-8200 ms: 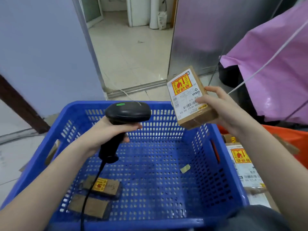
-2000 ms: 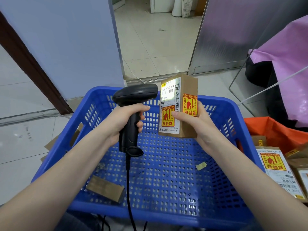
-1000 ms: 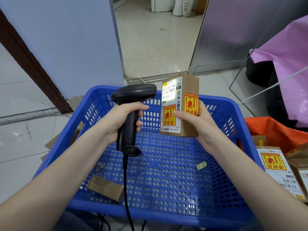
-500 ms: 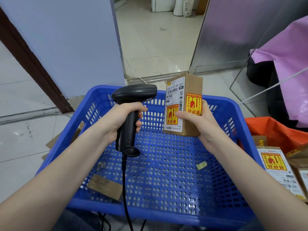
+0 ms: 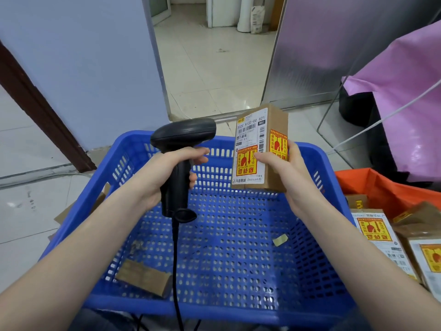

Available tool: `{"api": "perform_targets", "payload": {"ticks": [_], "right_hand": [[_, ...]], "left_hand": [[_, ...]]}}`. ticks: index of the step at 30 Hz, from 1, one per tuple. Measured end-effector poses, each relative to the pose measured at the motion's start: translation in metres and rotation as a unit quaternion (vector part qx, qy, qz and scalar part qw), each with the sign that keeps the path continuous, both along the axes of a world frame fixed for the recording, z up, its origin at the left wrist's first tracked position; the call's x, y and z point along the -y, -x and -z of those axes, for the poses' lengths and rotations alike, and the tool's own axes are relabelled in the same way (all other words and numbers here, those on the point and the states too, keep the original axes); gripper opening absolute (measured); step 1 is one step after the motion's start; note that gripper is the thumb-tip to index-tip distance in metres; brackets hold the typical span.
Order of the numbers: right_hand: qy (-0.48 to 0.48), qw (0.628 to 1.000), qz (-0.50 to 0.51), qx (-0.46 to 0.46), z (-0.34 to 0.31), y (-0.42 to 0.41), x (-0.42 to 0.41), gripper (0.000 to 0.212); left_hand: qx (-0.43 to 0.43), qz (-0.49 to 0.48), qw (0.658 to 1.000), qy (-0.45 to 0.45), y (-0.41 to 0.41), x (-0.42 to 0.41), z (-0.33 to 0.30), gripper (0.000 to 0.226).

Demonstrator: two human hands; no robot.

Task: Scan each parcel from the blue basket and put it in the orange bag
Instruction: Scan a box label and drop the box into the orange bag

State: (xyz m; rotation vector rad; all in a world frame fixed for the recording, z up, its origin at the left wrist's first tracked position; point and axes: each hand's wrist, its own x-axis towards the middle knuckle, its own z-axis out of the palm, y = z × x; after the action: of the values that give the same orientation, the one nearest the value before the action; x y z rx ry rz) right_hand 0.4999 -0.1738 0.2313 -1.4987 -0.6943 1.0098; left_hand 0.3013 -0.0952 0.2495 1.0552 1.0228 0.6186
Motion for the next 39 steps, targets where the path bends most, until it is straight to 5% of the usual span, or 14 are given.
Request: {"api": "perform_targets", "payload": {"ticks": [6, 11, 17, 30, 39], "right_hand": [[-0.057, 0.997, 0.045, -0.019, -0.035, -0.047, 0.032, 0.046], [-0.079, 0.991, 0.093, 0.047, -0.055, -0.112, 0.088, 0.045], [-0.035, 0.972, 0.200, 0.117, -0.043, -0.206, 0.184, 0.043], [0.111, 0.914, 0.313, 0.231, 0.073, -0.320, 0.335, 0.045], [0.256, 0.876, 0.266, 0.310, 0.143, -0.331, 0.350, 0.047]], "left_hand": [[0.023, 0.030, 0.998, -0.041, -0.039, 0.028, -0.008, 0.027], [0.048, 0.094, 0.993, -0.052, -0.103, 0.063, -0.016, 0.041], [0.026, 0.171, 0.982, -0.081, -0.199, 0.114, -0.024, 0.032], [-0.031, 0.350, 0.934, -0.068, -0.368, 0.219, 0.025, 0.012], [-0.057, 0.340, 0.938, -0.037, -0.387, 0.214, 0.062, 0.012]]}}
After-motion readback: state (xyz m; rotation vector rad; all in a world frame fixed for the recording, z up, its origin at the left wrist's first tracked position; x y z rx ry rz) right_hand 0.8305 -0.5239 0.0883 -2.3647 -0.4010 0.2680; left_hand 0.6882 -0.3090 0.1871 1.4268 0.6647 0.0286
